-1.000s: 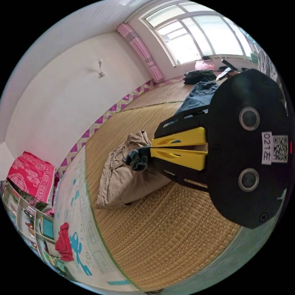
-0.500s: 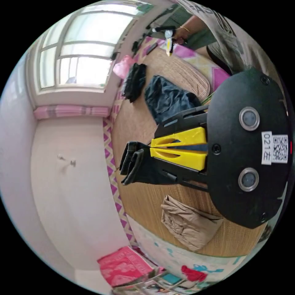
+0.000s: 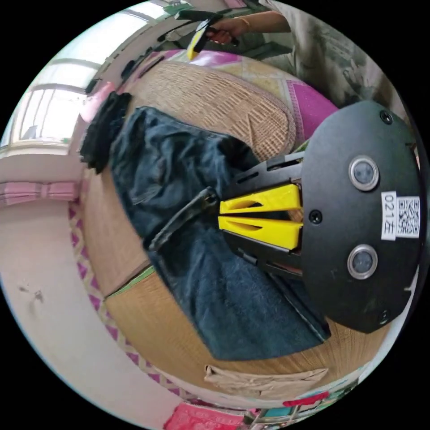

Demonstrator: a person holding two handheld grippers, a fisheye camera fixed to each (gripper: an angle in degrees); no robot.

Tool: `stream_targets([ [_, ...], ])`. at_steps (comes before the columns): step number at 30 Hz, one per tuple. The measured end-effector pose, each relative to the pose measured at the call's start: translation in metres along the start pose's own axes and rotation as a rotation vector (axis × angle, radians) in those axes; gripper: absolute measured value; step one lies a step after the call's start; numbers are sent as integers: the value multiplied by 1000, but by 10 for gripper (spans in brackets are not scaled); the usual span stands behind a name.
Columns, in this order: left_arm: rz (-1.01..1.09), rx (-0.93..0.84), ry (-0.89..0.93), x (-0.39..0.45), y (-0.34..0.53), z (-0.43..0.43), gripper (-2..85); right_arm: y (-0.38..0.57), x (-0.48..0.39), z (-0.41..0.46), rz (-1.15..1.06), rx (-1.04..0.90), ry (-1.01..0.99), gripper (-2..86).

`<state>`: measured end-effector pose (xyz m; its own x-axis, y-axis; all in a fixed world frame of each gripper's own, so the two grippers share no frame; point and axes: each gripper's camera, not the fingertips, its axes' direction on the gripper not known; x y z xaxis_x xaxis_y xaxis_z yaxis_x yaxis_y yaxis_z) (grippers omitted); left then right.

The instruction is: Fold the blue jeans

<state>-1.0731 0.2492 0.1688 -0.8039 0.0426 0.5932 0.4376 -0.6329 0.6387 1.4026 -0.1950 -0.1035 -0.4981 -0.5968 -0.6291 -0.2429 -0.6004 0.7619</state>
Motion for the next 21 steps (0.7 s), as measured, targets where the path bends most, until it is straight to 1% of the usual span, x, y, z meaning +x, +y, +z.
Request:
stream_targets([
  [2,-26,63,123,-22,3,-11,-2,-5,5,1,-1,14,-48,25],
  [3,-43,116,255,-40,8,-17,-1,-12,9,2,8,20,-89,18],
  [4,-54,179,439,-60,17,-20,0,-21,15,3,34,37,-130,32],
  [5,-62,210,525,-70,22,-21,1,-26,19,3,60,47,-148,39],
  [6,-77,277,660,-91,34,-24,2,-36,30,3,127,69,-186,69],
  [7,-102,331,713,-112,48,-28,3,-48,43,6,194,80,-248,93],
  [8,-121,352,706,-122,55,-31,2,-54,49,9,227,80,-280,102],
  [10,-208,416,571,-165,89,-46,-1,-76,75,25,370,69,-364,123],
  [11,-241,421,526,-178,98,-49,-2,-79,82,30,417,69,-366,124],
  [12,-325,433,456,-206,118,-51,-5,-82,94,37,526,79,-347,126],
  [13,-415,455,437,-235,142,-50,-7,-82,105,47,635,85,-364,128],
  [14,-471,462,441,-251,155,-48,-8,-82,109,52,685,83,-377,129],
  [15,-594,480,469,-283,183,-41,-8,-83,113,63,764,75,-396,126],
  [16,-713,523,500,-309,214,-34,-9,-86,108,69,796,84,-400,127],
  [18,-842,591,547,-335,256,-20,-9,-95,92,70,826,110,-367,134],
  [19,-875,605,580,-344,273,-5,-9,-103,79,72,839,117,-375,137],
  [21,-889,564,602,-351,286,23,-9,-114,59,82,861,109,-405,136],
])
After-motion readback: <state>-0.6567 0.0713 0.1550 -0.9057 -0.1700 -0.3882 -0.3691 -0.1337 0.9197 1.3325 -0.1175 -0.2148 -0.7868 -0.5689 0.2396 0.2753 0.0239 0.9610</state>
